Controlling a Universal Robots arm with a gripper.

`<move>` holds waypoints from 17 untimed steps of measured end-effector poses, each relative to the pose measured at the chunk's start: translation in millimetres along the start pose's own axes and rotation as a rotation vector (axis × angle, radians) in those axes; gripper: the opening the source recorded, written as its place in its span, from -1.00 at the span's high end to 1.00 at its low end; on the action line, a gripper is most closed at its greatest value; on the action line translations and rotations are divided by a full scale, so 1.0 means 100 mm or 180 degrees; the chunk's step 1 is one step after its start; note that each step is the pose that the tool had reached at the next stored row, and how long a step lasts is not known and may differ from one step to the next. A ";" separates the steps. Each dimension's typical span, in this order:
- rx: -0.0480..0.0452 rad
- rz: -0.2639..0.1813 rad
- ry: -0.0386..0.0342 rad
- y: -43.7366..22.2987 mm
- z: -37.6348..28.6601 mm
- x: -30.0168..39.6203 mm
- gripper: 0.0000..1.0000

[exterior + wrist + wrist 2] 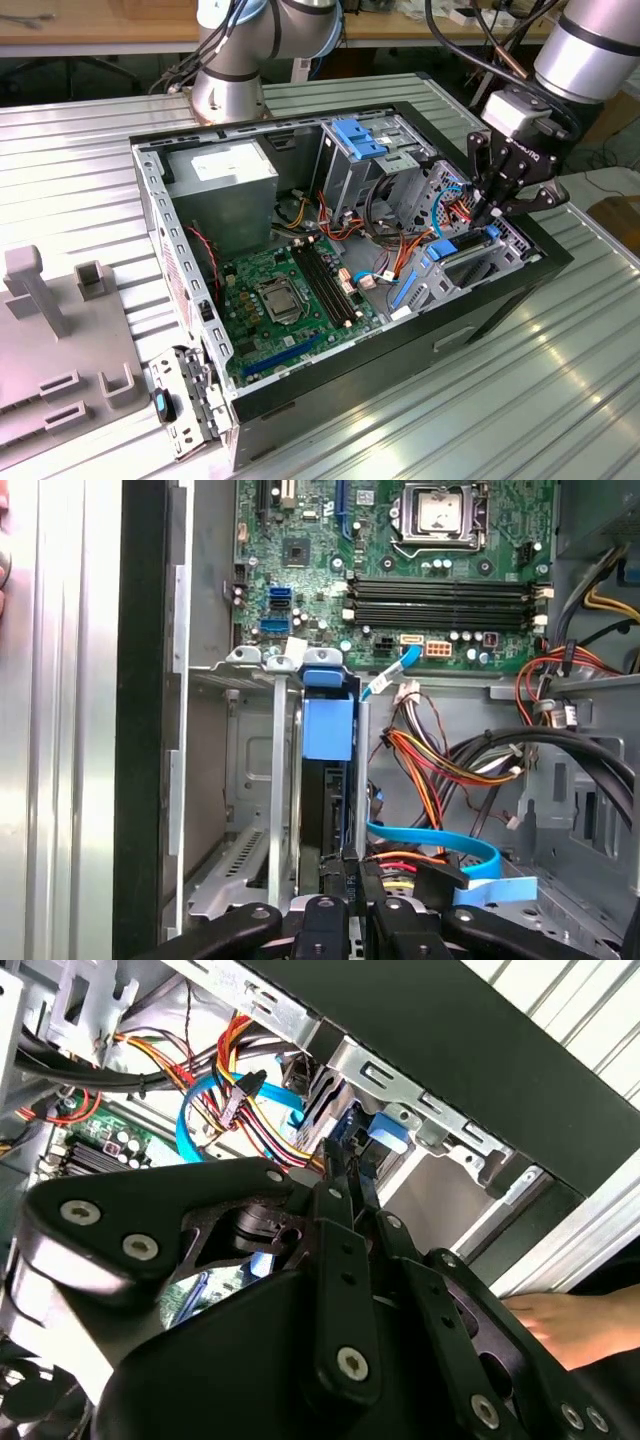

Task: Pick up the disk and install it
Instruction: 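Insert the first disk wire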

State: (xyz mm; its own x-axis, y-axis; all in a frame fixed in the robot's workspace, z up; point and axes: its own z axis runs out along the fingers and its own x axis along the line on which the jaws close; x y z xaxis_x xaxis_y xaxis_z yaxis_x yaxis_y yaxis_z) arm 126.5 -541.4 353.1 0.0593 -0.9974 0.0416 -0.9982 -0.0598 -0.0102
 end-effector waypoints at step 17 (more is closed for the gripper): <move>0.0062 0.0027 -0.0038 0.079 0.013 0.053 0.67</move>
State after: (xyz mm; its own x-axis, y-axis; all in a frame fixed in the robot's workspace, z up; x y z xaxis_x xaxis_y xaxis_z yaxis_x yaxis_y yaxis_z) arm 118.9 -547.2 351.9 0.0511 -0.9983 0.0297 -0.9982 -0.0520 -0.0299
